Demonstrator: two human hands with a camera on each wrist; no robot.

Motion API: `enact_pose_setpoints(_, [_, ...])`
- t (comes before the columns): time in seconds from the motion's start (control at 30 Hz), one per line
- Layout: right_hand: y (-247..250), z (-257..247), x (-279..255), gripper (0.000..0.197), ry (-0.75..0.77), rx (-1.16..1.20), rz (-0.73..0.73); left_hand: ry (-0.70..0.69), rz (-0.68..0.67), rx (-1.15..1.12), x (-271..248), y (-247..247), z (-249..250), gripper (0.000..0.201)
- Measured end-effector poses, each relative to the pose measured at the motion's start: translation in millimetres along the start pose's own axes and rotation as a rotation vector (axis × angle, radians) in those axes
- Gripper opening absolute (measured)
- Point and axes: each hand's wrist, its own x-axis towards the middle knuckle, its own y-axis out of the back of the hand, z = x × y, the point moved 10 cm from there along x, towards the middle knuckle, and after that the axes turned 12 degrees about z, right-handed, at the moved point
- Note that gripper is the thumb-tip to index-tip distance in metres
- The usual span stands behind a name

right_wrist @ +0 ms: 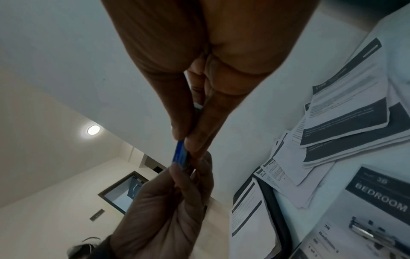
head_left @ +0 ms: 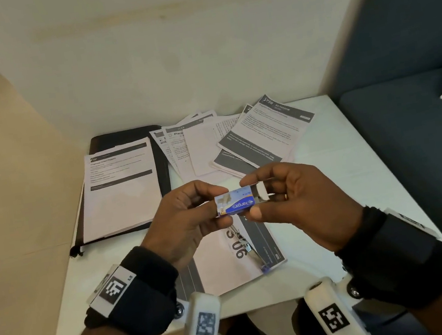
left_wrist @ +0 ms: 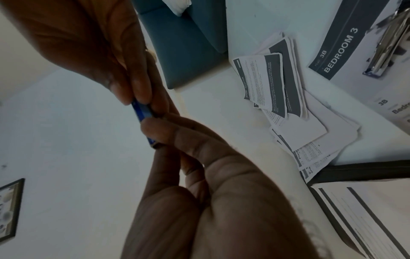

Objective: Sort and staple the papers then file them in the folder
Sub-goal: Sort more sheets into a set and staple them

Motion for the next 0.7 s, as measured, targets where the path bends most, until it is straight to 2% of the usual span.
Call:
enact_pose_setpoints(0.1, [1.1, -2.0, -0.3, 0.035, 0.057, -0.11, 0.019, -0.025, -0.019, 0.058, -1.1, -1.5, 1.1, 0.008])
enact_pose_setpoints(0.2, [5.7, -0.1, 1.0, 0.034, 0.051, -0.088, 0.054, -0.051, -0.038, 0.065, -0.8, -0.8, 5.4, 0.017])
enact_pose_setpoints(0.33, [11.7, -3.3, 2.6, 0.034, 0.09, -0.12, 0.085, 0.078, -0.117, -0.041, -6.8, -13.8, 0.8, 0.025])
enact_pose_setpoints(0.43, [4.7, -3.2, 0.9, 0.034, 0.105, -0.161, 0.059, 0.011, -0.135, 0.175, -10.0, -23.3, -4.5, 0.034])
enact_pose_setpoints(0.5, [2.3, -0.8, 0.7, 0.032, 0.084, -0.133, 0.042, -0.047, -0.141, 0.271, -9.0, -24.6, -5.4, 0.026])
enact_pose_setpoints(0.6, [5.0, 2.6, 1.2, 0.032, 0.06, -0.123, 0.027, -0.065, -0.137, 0.341, -7.3, -16.3, -5.4, 0.023])
enact_pose_setpoints(0.7, [7.6, 2.5, 2.5, 0.032, 0.054, -0.126, 0.026, -0.071, -0.131, 0.317, -6.9, -14.1, -2.1, 0.023])
